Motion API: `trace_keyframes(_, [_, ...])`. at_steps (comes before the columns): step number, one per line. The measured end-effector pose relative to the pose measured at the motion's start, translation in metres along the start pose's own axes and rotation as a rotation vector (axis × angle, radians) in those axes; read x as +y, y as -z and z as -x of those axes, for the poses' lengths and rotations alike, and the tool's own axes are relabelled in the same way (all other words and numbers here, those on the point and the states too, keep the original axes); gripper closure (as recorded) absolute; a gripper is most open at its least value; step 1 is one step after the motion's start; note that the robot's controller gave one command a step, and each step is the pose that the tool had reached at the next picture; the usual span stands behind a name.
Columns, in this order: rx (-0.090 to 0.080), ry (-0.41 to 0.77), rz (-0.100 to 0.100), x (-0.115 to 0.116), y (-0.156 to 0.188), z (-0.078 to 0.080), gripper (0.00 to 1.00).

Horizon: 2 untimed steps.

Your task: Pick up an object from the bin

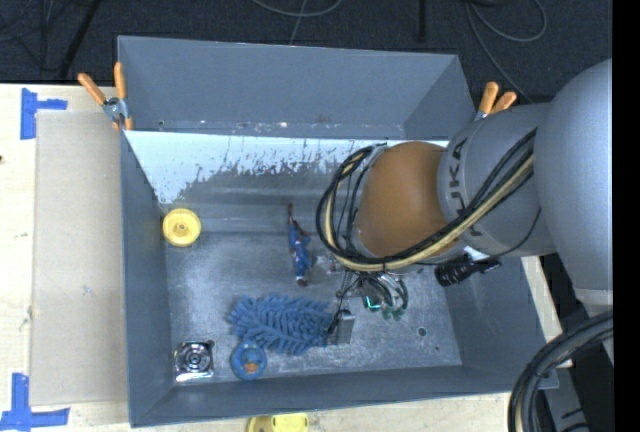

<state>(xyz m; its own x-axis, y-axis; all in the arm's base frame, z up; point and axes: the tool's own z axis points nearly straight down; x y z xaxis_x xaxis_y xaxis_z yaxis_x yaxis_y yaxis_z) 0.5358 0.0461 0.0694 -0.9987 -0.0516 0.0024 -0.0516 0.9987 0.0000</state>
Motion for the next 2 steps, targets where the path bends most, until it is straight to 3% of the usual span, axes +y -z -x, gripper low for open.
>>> trace_keyframes(1, [-0.002, 0.056, -0.002, 0.022, 0.000, 0.003, 0.00])
trace_keyframes(2, [0.000, 0.235, 0.000, 0.056, 0.000, -0.016, 1.00])
